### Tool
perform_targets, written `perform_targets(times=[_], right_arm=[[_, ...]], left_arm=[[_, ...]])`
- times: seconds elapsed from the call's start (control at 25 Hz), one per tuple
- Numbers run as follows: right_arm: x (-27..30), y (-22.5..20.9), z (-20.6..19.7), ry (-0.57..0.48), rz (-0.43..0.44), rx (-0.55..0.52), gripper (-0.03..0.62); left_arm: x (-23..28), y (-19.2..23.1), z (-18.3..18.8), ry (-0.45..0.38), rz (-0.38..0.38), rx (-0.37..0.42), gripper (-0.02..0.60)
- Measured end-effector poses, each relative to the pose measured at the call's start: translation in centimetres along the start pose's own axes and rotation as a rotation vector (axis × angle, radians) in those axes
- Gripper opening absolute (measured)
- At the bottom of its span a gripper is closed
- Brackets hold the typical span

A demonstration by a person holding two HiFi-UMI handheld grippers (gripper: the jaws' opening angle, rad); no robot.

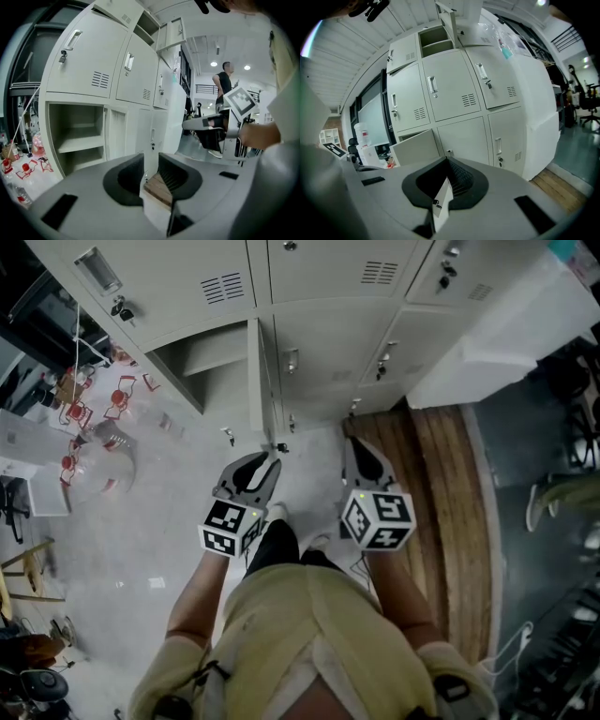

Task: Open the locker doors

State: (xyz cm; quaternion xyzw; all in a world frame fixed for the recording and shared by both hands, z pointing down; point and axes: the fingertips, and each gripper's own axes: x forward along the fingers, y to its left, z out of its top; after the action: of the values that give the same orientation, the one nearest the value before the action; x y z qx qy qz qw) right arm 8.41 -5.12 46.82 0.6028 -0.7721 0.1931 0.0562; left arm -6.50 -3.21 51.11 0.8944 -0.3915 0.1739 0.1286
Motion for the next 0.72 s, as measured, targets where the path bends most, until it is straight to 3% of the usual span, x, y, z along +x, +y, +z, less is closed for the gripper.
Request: perform_targets(times=[0.36, 0.56, 0.72], right_arm=[[-0.5, 0.6, 1.0, -0.023, 0.04, 0.01, 0.005], [-0.7, 0.9, 1.7, -0.036, 0.062, 0.016, 0.005], [-0.7, 0.9, 2.0, -0.035, 0.068, 0.024, 0.005]], left_arm=[[-2.3, -0.1, 3.4, -0.093, 0.043, -0.031, 0.059], [-3.2, 0.9, 5.2, -0.166, 0.073, -0.12, 0.031], [-3.2, 0.9, 6.0, -0.175, 0.065, -0.12, 0.031]])
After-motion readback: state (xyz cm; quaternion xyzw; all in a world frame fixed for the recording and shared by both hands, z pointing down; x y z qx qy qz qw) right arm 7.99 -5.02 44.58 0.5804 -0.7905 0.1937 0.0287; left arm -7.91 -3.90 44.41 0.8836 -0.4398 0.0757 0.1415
